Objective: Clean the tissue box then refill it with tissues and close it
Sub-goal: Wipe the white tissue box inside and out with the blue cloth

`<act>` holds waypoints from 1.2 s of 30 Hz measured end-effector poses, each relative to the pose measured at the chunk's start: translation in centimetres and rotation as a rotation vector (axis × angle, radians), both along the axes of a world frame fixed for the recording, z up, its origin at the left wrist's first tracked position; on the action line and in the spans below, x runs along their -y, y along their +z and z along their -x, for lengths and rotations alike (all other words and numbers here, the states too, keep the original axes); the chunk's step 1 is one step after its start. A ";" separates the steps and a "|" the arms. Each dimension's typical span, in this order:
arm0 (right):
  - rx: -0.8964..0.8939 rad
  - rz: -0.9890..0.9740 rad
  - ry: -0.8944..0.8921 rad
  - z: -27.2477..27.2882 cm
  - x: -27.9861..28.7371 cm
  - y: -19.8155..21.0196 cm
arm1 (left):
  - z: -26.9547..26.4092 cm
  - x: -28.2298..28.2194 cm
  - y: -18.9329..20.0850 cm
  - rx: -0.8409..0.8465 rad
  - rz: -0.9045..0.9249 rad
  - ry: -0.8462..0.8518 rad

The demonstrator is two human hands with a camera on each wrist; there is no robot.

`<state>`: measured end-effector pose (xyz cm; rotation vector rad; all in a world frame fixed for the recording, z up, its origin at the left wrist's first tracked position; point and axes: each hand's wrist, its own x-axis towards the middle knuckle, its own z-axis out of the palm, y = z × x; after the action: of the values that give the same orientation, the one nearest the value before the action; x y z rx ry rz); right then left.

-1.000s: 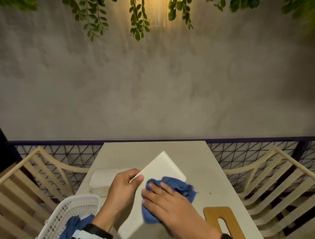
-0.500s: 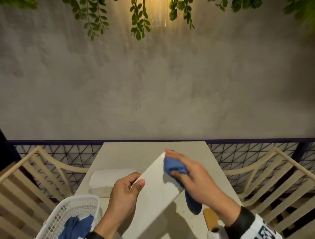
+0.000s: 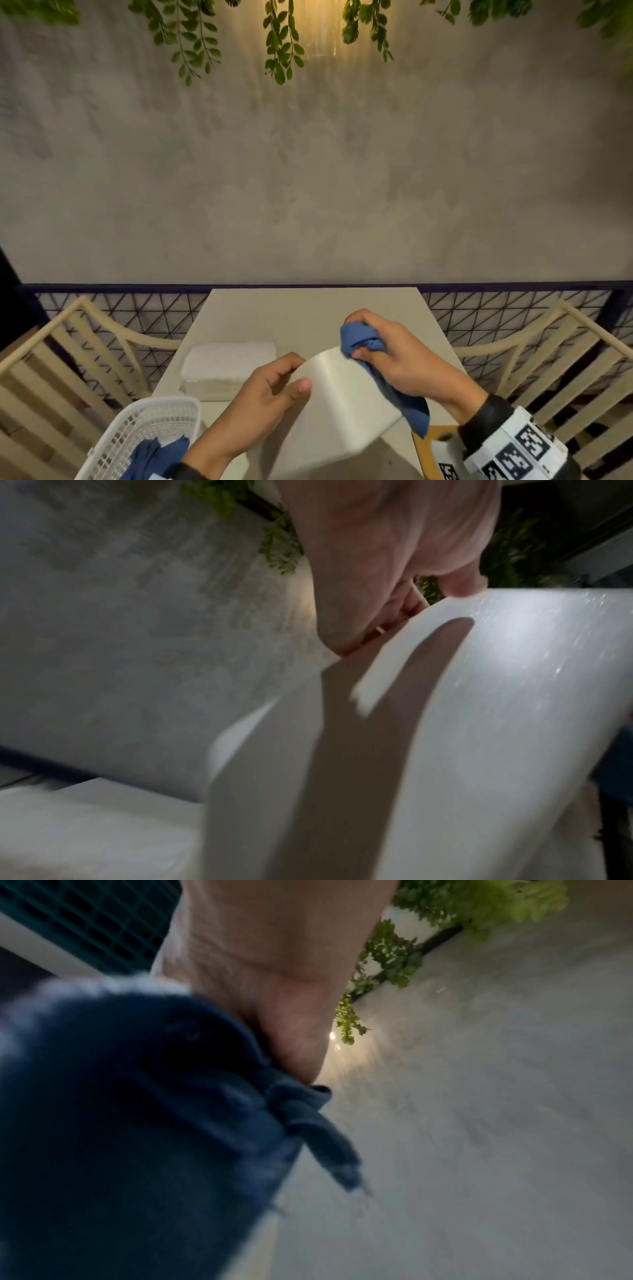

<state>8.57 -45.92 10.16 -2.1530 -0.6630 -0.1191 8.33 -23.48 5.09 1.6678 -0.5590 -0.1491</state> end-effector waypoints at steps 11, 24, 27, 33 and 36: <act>0.409 0.129 0.022 3.8 -1.9 -6.3 | 0.1 1.2 0.0 -0.037 0.196 0.148; -0.715 -0.762 -0.349 0.3 1.1 -9.4 | 1.7 2.3 1.8 -0.056 0.308 0.040; -0.849 -0.830 -0.333 -0.7 2.5 -10.1 | 2.5 2.3 1.9 -0.062 0.296 -0.040; -0.933 -0.453 -0.325 -1.8 3.5 -11.1 | 2.9 0.9 2.3 -0.044 0.131 -0.200; -0.888 -0.332 -0.384 -2.3 3.7 -11.1 | 2.4 -1.0 2.7 -0.013 0.022 -0.230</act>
<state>10.90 -49.59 -0.90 -1.7346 0.2682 0.4702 5.94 -22.50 7.75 1.5767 -0.7400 -0.3195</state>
